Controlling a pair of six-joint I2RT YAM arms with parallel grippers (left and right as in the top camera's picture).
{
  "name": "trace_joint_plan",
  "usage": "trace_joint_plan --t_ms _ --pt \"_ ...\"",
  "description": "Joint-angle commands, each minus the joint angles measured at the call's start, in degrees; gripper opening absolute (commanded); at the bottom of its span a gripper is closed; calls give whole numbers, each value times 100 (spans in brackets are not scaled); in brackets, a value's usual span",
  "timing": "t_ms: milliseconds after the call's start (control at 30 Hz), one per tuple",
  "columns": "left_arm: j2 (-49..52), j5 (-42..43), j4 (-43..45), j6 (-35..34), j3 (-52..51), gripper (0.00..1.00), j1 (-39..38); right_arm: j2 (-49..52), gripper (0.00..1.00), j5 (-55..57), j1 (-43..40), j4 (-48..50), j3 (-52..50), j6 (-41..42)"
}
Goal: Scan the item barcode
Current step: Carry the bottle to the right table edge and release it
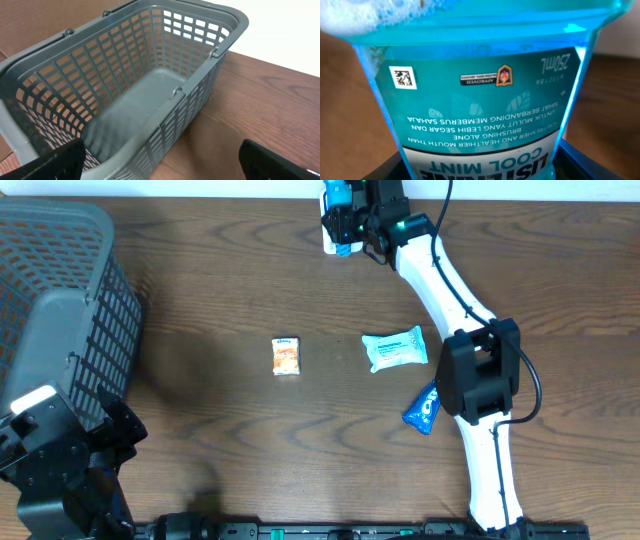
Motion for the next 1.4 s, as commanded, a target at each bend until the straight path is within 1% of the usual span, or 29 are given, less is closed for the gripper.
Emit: trace_joint_plan --t_ms 0,200,367,600,667,800,967,1100,1300,1367 --pt "-2 -20 -17 -28 -17 98 24 -22 48 796 92 264 155 393" --pt "-2 -20 -17 -28 -17 98 24 26 48 848 146 372 155 501" --pt "-2 -20 -17 -28 -17 98 24 186 48 999 214 400 155 763" --pt "-2 -20 -17 -28 -17 98 24 258 48 1569 251 562 155 988" --pt "-2 -20 -17 -28 -17 98 24 319 50 1585 251 732 155 992" --pt "-2 -17 -17 -28 -17 98 24 422 48 1606 251 798 155 1241" --pt "-2 -20 -17 -28 -17 98 24 448 48 1692 256 789 155 1318" --pt "-2 -20 -17 -28 -17 98 24 448 49 1600 256 393 155 1696" --pt "-2 -20 -17 -28 -17 98 24 446 49 975 232 -55 162 2146" --pt "-2 -20 -17 -28 -17 98 24 446 41 734 214 -345 262 2269"
